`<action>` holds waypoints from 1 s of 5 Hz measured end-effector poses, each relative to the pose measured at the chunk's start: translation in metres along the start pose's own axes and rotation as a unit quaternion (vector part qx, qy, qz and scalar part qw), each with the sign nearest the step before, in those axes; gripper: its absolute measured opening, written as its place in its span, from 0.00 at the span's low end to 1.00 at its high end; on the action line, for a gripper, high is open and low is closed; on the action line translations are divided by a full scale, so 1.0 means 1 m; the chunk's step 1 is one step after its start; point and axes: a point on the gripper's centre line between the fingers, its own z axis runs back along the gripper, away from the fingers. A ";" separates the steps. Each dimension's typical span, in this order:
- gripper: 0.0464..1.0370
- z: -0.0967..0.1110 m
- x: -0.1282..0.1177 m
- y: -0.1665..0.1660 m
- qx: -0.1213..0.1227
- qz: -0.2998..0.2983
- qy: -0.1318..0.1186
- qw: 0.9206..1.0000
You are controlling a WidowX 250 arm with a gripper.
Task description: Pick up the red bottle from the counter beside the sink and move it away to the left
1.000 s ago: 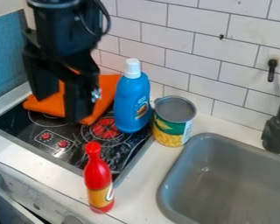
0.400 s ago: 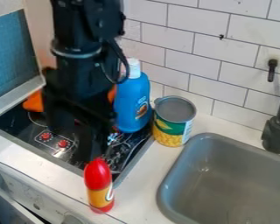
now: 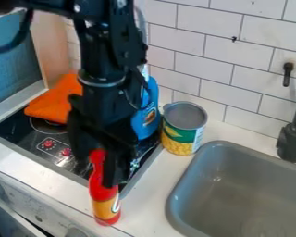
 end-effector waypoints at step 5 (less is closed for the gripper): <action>0.29 -0.009 -0.004 0.012 -0.018 0.021 0.018 0.999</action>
